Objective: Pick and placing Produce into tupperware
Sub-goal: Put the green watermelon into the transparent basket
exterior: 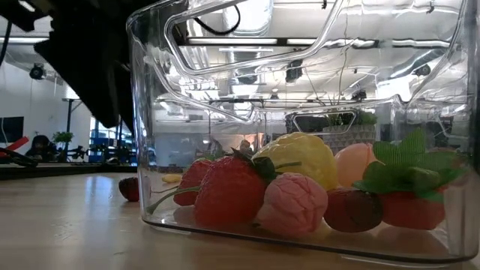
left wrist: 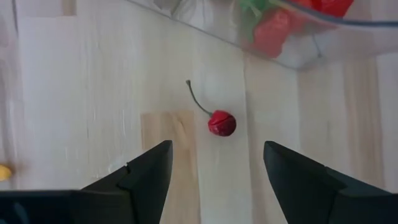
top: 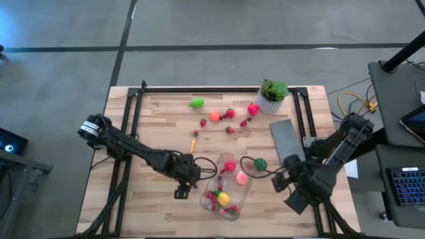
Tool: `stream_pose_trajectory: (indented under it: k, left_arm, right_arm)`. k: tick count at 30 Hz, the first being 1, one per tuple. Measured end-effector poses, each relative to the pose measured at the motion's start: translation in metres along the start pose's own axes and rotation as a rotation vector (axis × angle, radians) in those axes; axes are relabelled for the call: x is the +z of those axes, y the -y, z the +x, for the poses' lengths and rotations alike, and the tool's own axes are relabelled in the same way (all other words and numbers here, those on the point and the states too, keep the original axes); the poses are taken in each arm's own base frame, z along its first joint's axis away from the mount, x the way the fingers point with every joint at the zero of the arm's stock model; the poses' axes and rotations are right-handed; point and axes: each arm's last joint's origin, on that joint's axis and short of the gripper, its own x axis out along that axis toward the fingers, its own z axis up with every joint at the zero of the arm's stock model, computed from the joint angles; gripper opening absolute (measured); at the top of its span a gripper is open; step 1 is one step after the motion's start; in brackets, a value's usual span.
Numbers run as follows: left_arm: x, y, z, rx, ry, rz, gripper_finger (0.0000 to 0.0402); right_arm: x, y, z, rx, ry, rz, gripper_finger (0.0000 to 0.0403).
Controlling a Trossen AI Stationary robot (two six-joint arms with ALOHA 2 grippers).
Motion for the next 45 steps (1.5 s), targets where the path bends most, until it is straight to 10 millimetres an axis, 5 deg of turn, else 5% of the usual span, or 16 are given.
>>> stream_pose_trajectory:
  k: [5,11,25,33,45]
  left_arm:
    - [-0.001,-0.001,-0.011,0.004,0.016,0.001,0.0238]
    - [-0.004,-0.003,-0.019,0.053,0.021,0.001,0.0238]
    - [-0.004,-0.004,-0.019,0.072,0.028,0.000,0.0238]
    - [-0.004,-0.005,-0.018,0.087,0.033,-0.018,0.0238]
    - [-0.005,-0.005,-0.018,0.088,0.029,-0.027,0.0238]
  right_arm:
    - [0.006,0.001,0.018,-0.048,0.026,-0.470,0.0329]
    - [0.009,-0.003,0.043,0.091,-0.030,-0.740,0.0329]
    - [0.043,0.007,0.082,0.349,0.066,-0.945,0.0329]
    - [0.060,0.008,0.108,0.346,0.041,-1.113,0.0329]
    - [0.060,-0.010,0.134,0.275,-0.017,-1.216,0.0329]
